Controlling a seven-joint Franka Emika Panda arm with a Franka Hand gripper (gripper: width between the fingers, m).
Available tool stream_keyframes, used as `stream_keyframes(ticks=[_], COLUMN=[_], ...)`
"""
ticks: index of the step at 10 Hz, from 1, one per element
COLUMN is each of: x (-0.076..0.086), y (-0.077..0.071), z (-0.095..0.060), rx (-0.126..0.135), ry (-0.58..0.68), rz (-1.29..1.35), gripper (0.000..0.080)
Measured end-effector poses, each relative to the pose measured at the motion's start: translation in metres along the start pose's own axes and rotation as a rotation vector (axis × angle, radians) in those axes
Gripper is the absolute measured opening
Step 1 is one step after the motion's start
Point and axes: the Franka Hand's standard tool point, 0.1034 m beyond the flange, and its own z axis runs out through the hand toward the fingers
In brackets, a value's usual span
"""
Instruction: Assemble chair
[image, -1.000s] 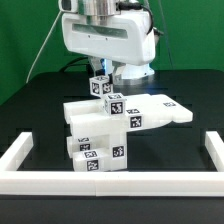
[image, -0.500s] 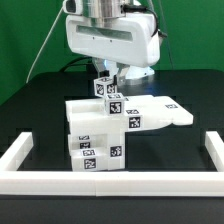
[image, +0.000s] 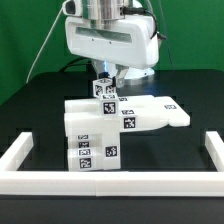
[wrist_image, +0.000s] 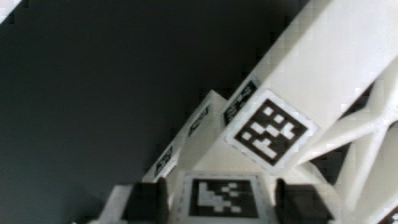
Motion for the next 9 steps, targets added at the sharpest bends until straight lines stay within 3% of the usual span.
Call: stream_keyframes(ticks=[1, 2, 3, 4, 9], x=[-0.0001, -0.0001, -0.0002, -0.0002, 0.0006], y=[-0.0001, -0.0001, -0.0001, -0.0001, -0.0004], z=[0.0001, 0.0001, 0.0001, 0.0001, -0.0011], rx=[0.000, 0.000, 0.000, 0.000, 0.002], ry=[0.000, 0.000, 0.000, 0.000, 0.001], rz=[0.000, 0.000, 0.000, 0.000, -0.017], gripper=[0.0338, 0.0473, 0.0473, 0.0608, 0.0648])
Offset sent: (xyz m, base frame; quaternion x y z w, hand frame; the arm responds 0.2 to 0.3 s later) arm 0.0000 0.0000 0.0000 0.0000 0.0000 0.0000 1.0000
